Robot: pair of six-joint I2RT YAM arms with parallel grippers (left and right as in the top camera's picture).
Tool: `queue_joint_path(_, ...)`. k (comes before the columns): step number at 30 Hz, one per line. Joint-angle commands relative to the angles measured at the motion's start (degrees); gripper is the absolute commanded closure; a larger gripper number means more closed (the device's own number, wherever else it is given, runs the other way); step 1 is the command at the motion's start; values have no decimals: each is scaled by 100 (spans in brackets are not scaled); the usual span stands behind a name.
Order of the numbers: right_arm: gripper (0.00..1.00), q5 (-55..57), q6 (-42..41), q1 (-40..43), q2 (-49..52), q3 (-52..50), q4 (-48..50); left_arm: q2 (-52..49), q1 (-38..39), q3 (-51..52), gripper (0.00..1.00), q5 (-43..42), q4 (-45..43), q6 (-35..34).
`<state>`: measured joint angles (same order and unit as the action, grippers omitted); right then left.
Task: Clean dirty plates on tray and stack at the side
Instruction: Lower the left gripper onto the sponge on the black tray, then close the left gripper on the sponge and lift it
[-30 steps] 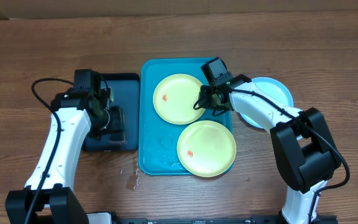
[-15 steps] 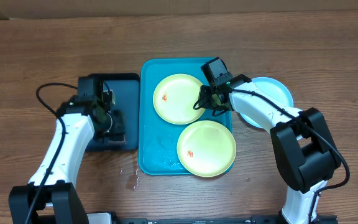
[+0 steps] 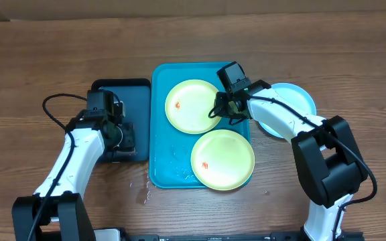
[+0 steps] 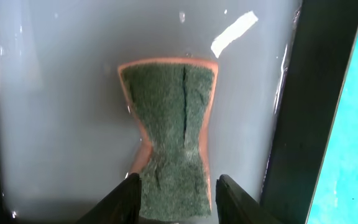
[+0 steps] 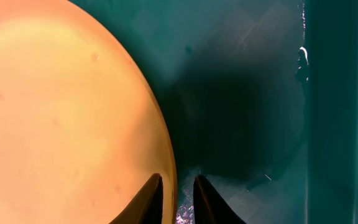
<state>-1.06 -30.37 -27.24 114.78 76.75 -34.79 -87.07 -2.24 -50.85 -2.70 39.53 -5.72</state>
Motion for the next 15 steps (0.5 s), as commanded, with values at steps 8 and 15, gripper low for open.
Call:
queue_joint_path(8,81,31,-2,20,44,-35,13,-588,2,13,63,122,-343,149)
queue_joint_path(15,80,31,-2,20,44,-35,13,-682,2,11,71,118,-514,149)
